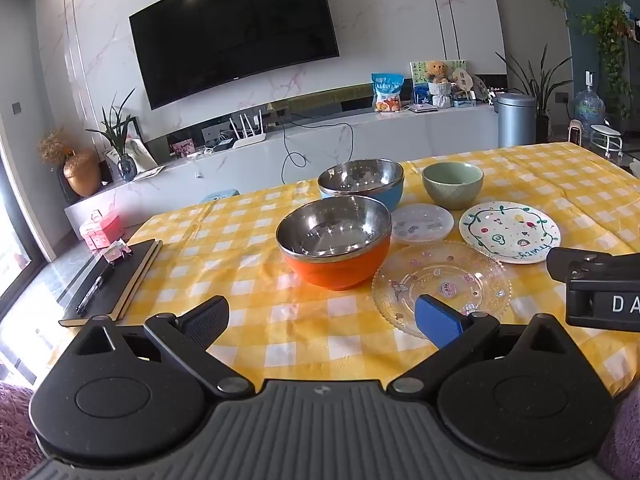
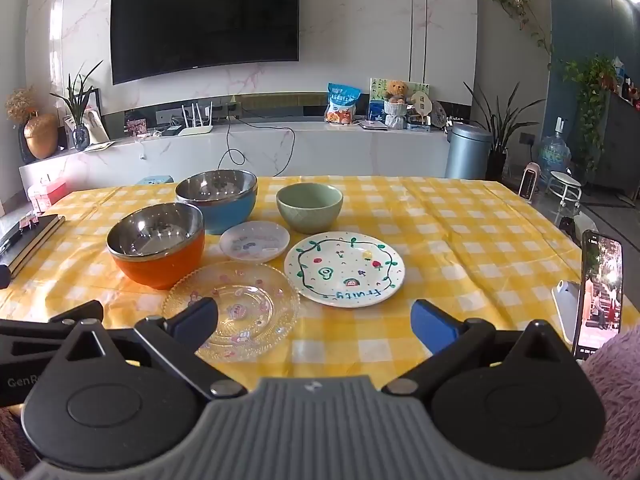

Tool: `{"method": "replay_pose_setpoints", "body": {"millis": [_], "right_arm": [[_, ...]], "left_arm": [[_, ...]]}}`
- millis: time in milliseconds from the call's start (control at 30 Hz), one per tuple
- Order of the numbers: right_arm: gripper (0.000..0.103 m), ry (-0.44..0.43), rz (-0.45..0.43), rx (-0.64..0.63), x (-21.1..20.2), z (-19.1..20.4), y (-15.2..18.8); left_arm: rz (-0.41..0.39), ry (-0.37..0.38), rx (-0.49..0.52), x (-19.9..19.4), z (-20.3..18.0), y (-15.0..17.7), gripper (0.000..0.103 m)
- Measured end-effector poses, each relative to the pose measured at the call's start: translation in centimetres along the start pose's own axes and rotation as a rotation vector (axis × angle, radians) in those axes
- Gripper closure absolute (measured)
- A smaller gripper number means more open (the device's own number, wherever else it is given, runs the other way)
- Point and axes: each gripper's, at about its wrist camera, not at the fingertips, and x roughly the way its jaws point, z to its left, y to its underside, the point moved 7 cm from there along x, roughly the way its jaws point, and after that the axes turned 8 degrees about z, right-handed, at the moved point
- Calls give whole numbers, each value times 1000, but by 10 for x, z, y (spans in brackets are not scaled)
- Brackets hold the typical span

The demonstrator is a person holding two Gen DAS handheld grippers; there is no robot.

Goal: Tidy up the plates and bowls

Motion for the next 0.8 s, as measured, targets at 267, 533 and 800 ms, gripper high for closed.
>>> {"method": "replay_pose_setpoints", "body": {"millis": [267, 533, 800], "right_arm": [[2, 2, 4, -2, 1, 1, 1], [2, 1, 5, -2, 2, 1, 2], [2, 3, 8, -4, 4, 3, 3]], "left_arm": [[7, 9, -8, 0, 0, 0, 0], [12, 10, -9, 0, 0, 0, 0], [13, 12, -8, 4, 2, 7, 0]]}}
